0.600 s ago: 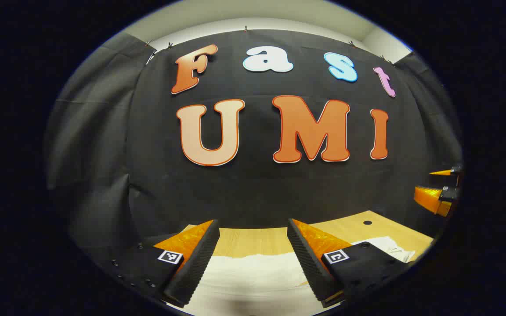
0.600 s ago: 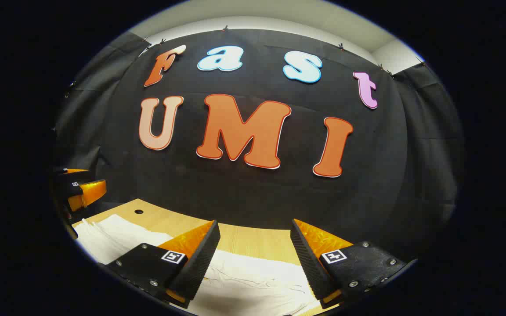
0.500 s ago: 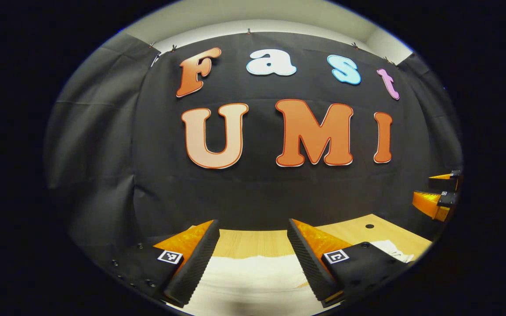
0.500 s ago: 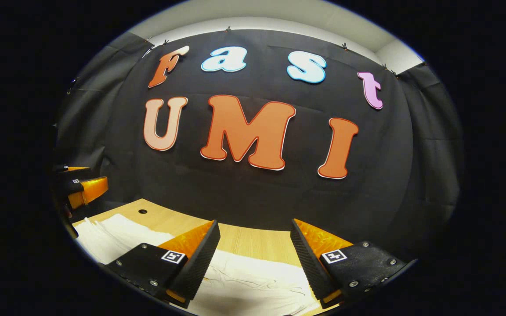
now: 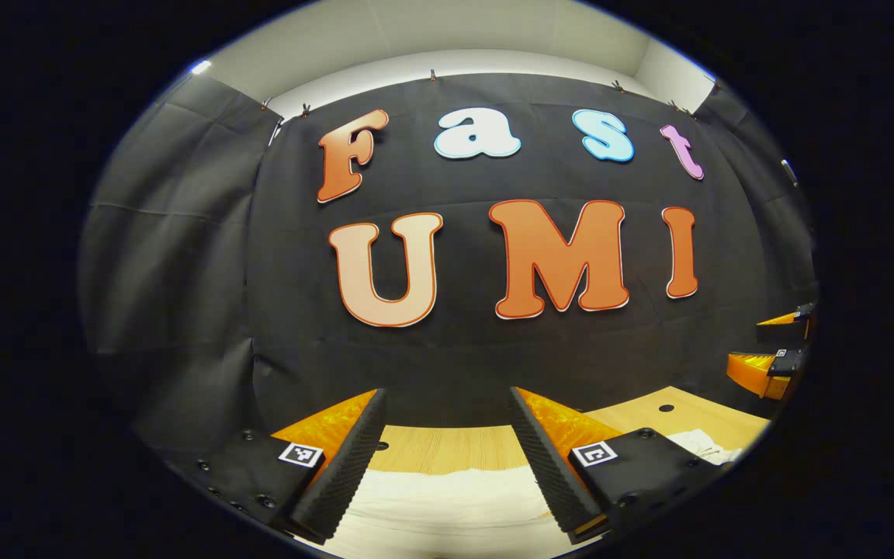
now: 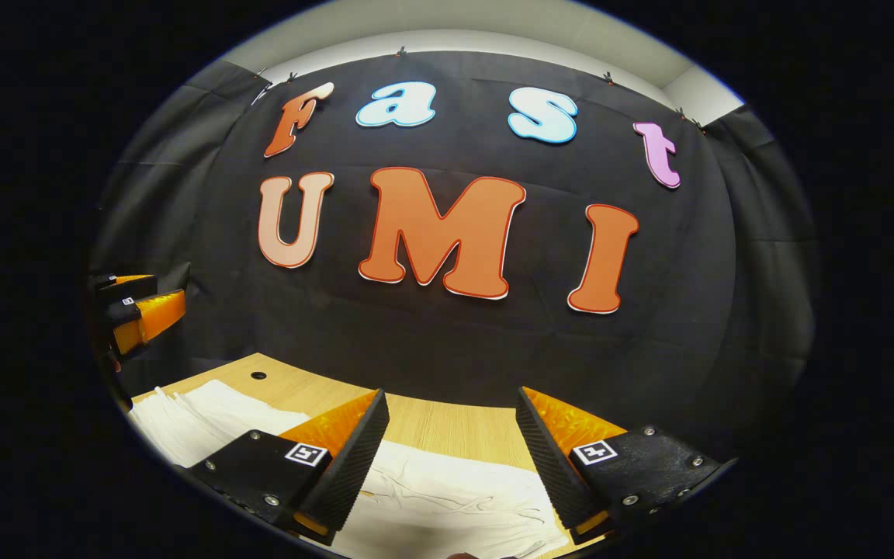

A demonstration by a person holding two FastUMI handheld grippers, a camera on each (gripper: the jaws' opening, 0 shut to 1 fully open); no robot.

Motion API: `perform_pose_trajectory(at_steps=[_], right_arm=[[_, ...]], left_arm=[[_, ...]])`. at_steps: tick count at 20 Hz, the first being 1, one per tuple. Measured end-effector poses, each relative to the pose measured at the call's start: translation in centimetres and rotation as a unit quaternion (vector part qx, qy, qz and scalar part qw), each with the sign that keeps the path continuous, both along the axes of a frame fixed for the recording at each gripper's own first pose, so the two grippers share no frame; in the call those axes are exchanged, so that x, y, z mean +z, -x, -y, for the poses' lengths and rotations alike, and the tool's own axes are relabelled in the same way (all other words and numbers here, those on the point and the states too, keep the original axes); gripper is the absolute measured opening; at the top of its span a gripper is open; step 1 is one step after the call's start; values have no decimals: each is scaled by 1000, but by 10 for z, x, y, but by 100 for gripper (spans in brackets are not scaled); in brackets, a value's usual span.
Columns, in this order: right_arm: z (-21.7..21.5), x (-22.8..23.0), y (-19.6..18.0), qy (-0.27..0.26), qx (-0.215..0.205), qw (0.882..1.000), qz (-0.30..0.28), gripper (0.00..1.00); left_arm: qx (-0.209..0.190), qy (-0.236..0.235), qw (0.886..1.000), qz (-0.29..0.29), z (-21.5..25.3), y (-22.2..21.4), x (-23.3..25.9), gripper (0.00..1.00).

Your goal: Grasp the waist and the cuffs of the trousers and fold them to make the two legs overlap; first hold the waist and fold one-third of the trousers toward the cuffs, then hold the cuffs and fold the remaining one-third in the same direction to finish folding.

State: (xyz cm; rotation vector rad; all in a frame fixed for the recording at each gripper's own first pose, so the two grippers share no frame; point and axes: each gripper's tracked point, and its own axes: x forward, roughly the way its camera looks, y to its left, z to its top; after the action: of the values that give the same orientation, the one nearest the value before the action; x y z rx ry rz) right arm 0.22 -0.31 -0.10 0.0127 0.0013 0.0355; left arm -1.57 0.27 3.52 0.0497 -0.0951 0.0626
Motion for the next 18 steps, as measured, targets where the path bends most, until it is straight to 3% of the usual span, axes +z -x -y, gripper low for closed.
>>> perform_pose_trajectory(at_steps=[6,12,15,18], right_arm=[[5,-5,7,-2,-13,1000,-12,99],[29,-39,14,-10,-39,997,-64,99],[40,-58,17,-30,-48,994,-94,99],[47,-81,21,-44,-51,989,-133,99]], left_arm=[[-3,-6,1000,-3,-6,0,-4,100],[53,4,998,-44,-59,13,-33,100],[71,25,994,-77,-83,20,-55,100],[98,75,984,-125,-113,32,-87,100]])
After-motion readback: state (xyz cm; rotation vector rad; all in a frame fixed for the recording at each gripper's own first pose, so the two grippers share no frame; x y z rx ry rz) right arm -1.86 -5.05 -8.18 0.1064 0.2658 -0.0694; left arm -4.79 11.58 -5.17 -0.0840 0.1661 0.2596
